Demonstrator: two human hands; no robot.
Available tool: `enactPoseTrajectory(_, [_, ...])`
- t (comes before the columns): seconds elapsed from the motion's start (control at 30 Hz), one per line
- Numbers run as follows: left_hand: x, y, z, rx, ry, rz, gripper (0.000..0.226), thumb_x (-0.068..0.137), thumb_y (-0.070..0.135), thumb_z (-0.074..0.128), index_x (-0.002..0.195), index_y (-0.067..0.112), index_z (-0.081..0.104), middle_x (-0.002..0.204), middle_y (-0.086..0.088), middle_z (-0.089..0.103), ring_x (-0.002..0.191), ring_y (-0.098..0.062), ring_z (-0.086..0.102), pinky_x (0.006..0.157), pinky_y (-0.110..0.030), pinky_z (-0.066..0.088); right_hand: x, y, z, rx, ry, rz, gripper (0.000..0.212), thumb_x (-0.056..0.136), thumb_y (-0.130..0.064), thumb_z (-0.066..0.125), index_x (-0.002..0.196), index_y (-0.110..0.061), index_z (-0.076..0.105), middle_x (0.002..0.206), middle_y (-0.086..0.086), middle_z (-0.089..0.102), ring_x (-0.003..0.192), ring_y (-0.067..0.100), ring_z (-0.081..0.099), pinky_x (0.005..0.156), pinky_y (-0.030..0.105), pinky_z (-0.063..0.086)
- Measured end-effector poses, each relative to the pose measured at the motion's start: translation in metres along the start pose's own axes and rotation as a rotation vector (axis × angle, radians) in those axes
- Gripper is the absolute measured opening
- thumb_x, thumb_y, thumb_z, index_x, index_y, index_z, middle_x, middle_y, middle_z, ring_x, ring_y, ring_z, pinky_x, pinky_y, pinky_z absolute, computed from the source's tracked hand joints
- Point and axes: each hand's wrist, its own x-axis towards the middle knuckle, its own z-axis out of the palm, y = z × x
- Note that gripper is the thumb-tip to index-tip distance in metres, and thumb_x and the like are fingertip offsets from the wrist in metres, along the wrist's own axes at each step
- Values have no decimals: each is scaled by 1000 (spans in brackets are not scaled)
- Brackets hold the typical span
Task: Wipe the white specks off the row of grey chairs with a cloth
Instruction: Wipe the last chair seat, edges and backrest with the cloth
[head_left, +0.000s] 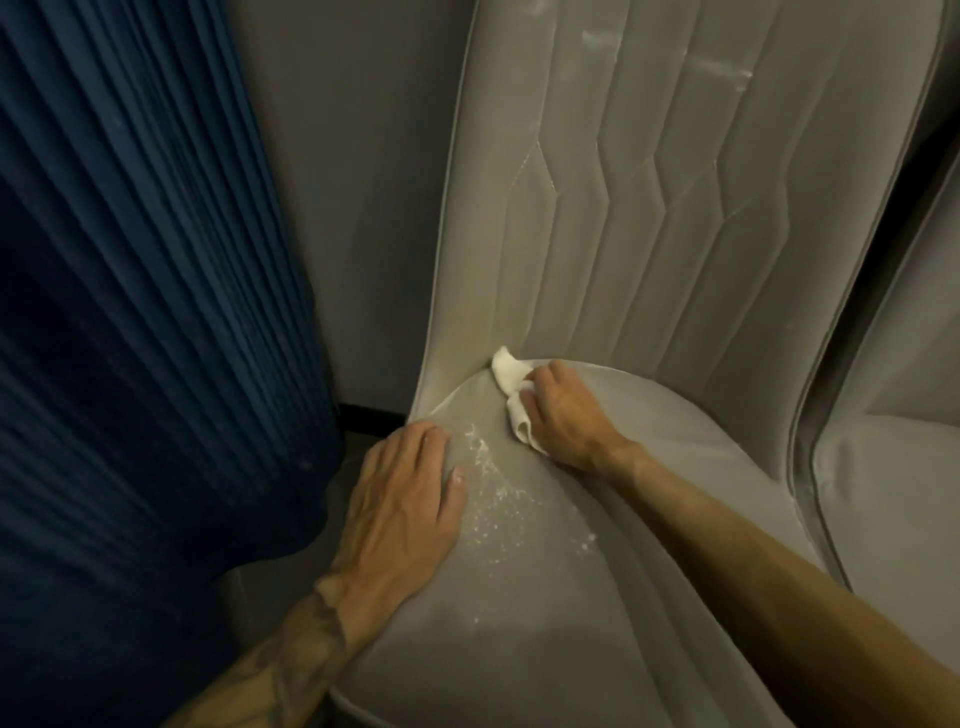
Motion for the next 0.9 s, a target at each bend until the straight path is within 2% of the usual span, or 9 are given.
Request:
enactPoseTrajectory(0.07, [-15,-5,-4,10,10,-84,25,106,35,44,126,21,51,130,0,51,117,-20,52,106,-39,41,11,-12,2,-27,28,35,31,103,-20,41,108,7,56,113,29,56,104,42,51,95,47,36])
enactPoseTrajectory(0.13, [-35,-12,-6,52,-3,-155,30,106,39,42,128,21,51,137,-1,49,123,-22,50,108,-40,40,5,-41,11,22,24,-59,28,102,-17,44,104,6,59,108,29,59,100,42,54,95,49,37])
enactPoseTrajectory(0.27, [-53,-8,-6,94,-84,-209,61,103,51,17,144,18,48,155,-4,43,139,-23,44,116,-40,36,-25,-72,26,115,-102,-334,25,102,-25,46,99,-3,58,102,19,57,91,35,53,88,45,41])
enactPoseTrajectory(0.4, [-55,-8,-2,39,-38,-219,43,108,38,35,143,17,50,152,-4,47,136,-22,46,114,-40,37,8,-48,15,48,-72,-207,28,104,-23,43,105,1,57,110,23,58,100,38,54,94,41,37])
enactPoseTrajectory(0.47, [-56,-11,1,11,-16,-216,45,106,38,33,140,16,53,149,-4,50,134,-23,49,112,-41,40,14,-49,16,22,-23,-137,29,104,-23,43,106,2,57,112,24,57,102,39,53,95,41,36])
enactPoseTrajectory(0.6, [-60,-12,4,-39,60,-174,48,102,37,31,130,11,60,136,-10,60,121,-30,58,101,-48,50,-33,-82,32,110,-133,-323,23,100,-26,46,98,-6,57,98,15,56,87,31,52,83,40,39])
enactPoseTrajectory(0.67, [-60,-12,5,-47,75,-176,50,102,37,30,128,9,63,133,-12,62,118,-33,61,98,-50,52,-41,-79,27,120,-183,-401,22,100,-28,45,100,-8,57,98,12,55,85,28,51,82,38,39])
enactPoseTrajectory(0.83, [-60,-13,5,-48,58,-202,54,101,39,28,133,11,60,140,-10,59,126,-29,57,106,-49,48,3,-52,14,-3,-55,-194,30,105,-26,40,104,-2,58,109,20,59,101,35,54,97,42,37])
enactPoseTrajectory(0.9, [-60,-14,7,-55,61,-204,50,101,36,33,134,9,60,140,-12,59,126,-30,57,105,-49,49,-6,-63,21,-2,-39,-203,28,105,-25,42,102,-2,58,106,20,58,96,35,53,93,41,37])
